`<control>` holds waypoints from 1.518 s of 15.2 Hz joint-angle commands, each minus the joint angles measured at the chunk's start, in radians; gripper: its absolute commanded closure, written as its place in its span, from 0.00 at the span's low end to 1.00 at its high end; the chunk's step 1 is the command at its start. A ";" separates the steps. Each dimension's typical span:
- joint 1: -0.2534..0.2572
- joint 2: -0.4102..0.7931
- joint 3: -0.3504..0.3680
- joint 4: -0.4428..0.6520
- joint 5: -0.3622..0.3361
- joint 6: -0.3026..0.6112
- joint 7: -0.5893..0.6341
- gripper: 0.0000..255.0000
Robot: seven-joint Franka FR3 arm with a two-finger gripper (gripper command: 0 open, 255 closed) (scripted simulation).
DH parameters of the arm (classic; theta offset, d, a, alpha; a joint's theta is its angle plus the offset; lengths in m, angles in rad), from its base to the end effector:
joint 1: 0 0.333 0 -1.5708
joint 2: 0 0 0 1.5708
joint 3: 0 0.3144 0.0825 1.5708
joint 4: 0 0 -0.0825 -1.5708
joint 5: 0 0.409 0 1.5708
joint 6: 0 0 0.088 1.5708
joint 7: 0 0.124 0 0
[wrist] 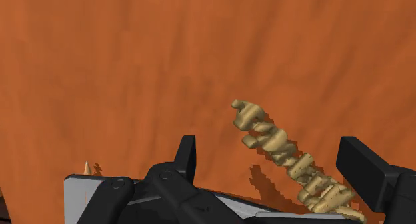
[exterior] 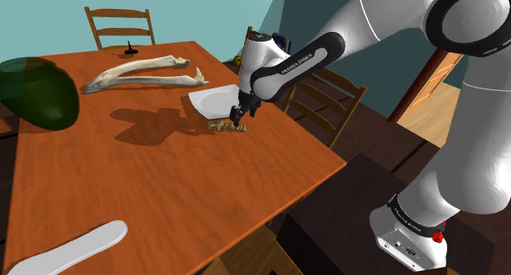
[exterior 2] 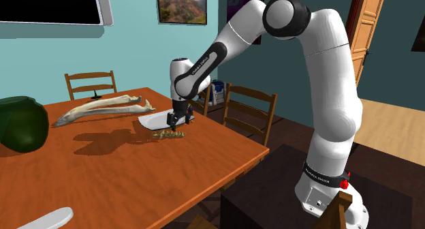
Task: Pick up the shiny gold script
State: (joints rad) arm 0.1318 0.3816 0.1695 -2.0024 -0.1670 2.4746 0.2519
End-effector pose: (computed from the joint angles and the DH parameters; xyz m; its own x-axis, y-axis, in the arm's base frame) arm 0.6064 0.1852 0.2414 0.9813 0.1604 0.1060 0.1584 -0.9870 0.0271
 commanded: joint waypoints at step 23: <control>0.012 0.067 -0.010 0.023 -0.022 0.048 0.013 1.00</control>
State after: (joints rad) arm 0.1447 0.4585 0.1569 -1.9805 -0.1923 2.5331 0.2679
